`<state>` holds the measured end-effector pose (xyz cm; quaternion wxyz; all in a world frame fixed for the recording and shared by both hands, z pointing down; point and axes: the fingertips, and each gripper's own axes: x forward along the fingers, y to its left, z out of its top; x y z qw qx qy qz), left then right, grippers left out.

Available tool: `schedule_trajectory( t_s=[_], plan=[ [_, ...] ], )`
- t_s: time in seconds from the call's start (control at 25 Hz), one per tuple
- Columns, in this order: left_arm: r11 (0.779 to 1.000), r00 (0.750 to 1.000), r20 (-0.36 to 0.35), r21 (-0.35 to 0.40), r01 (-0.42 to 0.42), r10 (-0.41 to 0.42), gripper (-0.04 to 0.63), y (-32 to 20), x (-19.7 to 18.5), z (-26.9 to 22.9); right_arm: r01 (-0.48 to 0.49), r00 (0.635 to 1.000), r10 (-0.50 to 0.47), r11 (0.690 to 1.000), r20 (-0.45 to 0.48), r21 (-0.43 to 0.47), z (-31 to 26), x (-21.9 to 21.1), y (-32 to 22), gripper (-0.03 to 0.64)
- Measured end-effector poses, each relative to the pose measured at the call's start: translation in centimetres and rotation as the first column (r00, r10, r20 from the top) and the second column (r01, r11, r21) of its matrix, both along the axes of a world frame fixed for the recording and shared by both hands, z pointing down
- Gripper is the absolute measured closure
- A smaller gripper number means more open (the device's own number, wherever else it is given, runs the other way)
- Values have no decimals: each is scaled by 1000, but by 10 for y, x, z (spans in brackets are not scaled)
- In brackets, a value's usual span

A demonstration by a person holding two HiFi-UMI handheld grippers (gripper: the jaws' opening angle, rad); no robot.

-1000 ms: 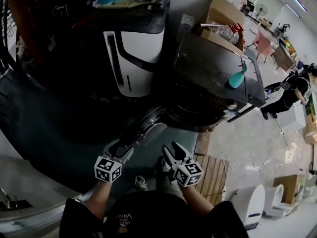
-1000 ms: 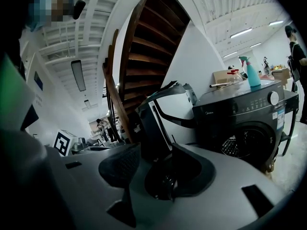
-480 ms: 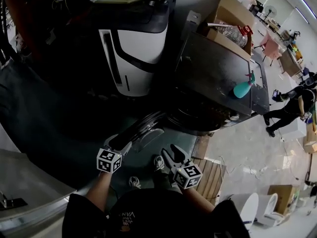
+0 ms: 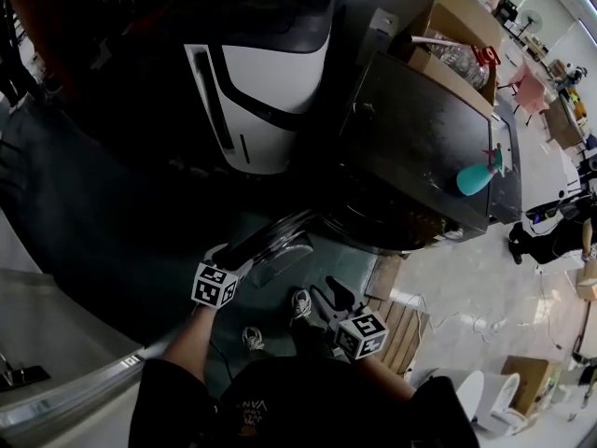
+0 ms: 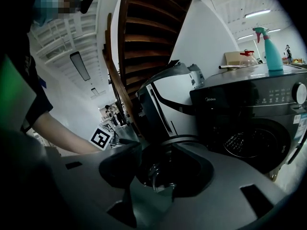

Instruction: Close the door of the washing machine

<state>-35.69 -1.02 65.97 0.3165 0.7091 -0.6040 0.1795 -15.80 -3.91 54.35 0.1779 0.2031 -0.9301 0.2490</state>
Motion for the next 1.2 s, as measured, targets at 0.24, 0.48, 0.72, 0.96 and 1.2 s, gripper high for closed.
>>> schedule_trajectory(
  t_s=[0.24, 0.48, 0.72, 0.96, 1.2],
  plan=[
    [991, 998, 13, -116, -67, 69, 274, -3, 2, 35, 25, 1000, -26, 999, -5, -37, 11, -4, 2, 443],
    [971, 989, 29, -194, -138, 147, 239, 0, 8, 59, 26, 1000, -27, 997, -12, -67, 24, -1, 15, 446],
    [951, 972, 37, -221, -218, 232, 236, 7, 15, 60, -33, 999, 32, 993, -9, -116, 30, 11, 41, 449],
    [928, 950, 24, -226, -298, 311, 236, 22, 36, 59, -111, 994, 111, 988, -12, -109, 31, 28, 65, 451],
    [888, 911, 2, -222, -403, 413, 236, 39, 72, 57, -198, 980, 197, 977, -27, -79, 43, 50, 95, 457]
  ],
)
